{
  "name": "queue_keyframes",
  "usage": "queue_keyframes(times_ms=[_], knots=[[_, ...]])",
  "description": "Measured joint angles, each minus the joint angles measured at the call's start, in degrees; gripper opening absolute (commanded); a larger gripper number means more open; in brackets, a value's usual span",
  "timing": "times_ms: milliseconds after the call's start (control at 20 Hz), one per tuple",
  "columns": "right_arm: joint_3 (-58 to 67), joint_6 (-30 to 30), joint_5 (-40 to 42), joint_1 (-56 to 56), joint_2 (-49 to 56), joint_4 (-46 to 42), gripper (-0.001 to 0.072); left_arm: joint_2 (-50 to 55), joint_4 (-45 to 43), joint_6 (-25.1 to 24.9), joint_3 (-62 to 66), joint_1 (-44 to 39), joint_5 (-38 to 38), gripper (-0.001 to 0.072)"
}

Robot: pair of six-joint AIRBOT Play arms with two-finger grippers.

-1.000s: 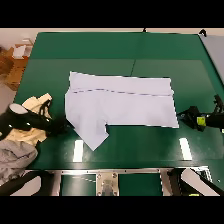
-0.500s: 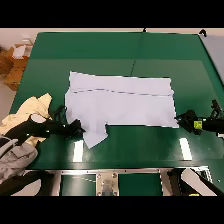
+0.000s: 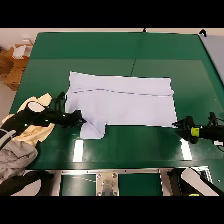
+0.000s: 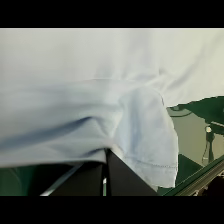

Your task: Fold the shirts.

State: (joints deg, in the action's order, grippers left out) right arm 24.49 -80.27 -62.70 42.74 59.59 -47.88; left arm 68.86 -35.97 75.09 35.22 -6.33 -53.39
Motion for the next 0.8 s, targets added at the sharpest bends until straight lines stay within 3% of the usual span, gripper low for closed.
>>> queue_keyframes(times_ms=[150, 250, 400, 500, 550, 600, 650, 800], knots=[[-1.40, 0.83, 5.46, -3.17, 3.89, 5.05, 0.0490, 0.00, -0.13, -0.35, 0.37, 0.00, -0.35, 0.0027], [-1.49, 2.91, 9.22, -5.40, 7.10, 9.18, 0.0392, 0.00, -0.20, -0.44, 0.48, 0.00, -0.46, 0.0027], [-1.03, 5.62, 12.57, -6.64, 9.46, 11.72, 0.0389, 0.00, -0.28, -0.52, 0.55, 0.00, -0.81, 0.0027], [-0.46, 6.86, 13.18, -6.32, 10.25, 11.56, 0.0182, -0.20, -1.05, -0.57, 0.55, 0.00, -1.29, 0.0026], [-0.17, 7.34, 14.05, -5.97, 10.47, 11.13, 0.0121, -0.50, -1.42, -0.59, 0.59, 0.00, -1.46, 0.0026], [0.13, 7.76, 14.43, -5.60, 10.62, 10.49, 0.0104, -1.03, -2.12, -0.57, 0.74, 0.00, -1.75, 0.0026], [0.48, 8.15, 14.25, -5.29, 10.71, 9.88, 0.0034, -1.73, -3.02, -0.37, 1.09, 0.00, -1.88, 0.0026], [1.49, 8.44, 12.33, -4.52, 10.36, 6.82, 0.0015, -5.40, -8.94, 3.15, 3.19, -0.02, -3.41, 0.0025]])
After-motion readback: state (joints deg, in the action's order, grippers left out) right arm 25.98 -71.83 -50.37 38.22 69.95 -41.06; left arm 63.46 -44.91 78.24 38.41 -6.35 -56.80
